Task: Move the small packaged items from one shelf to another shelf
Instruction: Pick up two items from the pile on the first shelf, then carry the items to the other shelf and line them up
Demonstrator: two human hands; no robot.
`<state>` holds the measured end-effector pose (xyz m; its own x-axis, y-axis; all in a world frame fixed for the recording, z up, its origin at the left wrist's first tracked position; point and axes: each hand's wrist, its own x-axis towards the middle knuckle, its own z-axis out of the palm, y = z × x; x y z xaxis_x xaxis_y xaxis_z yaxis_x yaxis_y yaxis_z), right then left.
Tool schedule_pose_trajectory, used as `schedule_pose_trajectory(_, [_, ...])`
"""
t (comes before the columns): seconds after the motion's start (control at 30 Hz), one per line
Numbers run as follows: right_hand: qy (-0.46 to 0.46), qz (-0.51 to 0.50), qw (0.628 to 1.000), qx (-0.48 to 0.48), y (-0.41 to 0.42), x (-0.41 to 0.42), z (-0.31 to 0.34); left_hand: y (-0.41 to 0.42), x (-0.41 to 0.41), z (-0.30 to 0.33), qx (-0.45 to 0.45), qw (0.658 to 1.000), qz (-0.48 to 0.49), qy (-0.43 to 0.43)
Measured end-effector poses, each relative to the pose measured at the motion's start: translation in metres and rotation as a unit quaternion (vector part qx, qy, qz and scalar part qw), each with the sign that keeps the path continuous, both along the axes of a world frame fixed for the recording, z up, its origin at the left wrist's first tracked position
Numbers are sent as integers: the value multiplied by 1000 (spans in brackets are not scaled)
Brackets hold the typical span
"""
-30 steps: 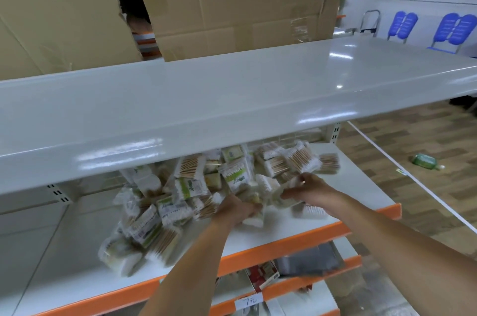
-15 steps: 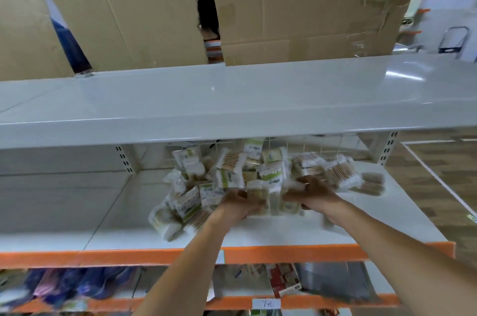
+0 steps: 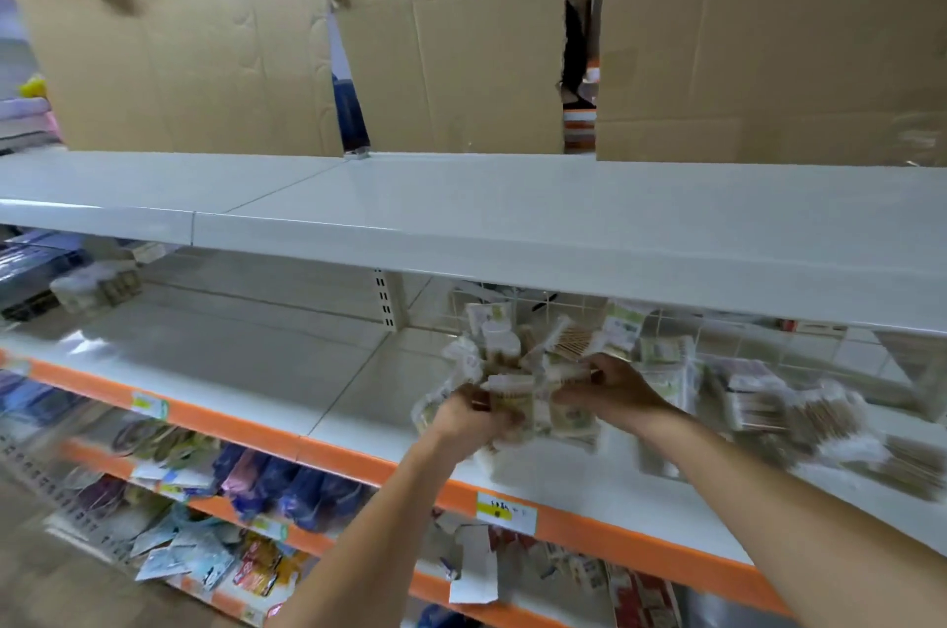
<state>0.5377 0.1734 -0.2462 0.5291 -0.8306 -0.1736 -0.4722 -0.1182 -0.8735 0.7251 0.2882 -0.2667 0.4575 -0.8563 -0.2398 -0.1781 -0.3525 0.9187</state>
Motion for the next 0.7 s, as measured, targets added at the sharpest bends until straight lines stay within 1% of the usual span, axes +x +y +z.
schedule_pose_trajectory(0.1, [-14,26,1000,4,8,30,4,15,26,2,-10,1000,23,-16])
schedule_pose_trajectory(0.2, [-6,49,999,-13,14,61,2,29,52,4,-26,999,31,-21])
schedule_pose_trajectory(0.3, [1,69,997,-32,20,93,3,41,79,8,-33,999,39,-14])
schedule_pose_trajectory(0.4, [-6,86,996,-25,27,128,7,52,110,9,-43,998,54,-7])
schedule_pose_trajectory(0.6, [-3,119,992,-35,51,202,5,79,177,3,-30,994,100,-37])
schedule_pose_trajectory(0.7, [-13,133,991,-28,65,238,-1,97,209,0,-35,992,119,-37])
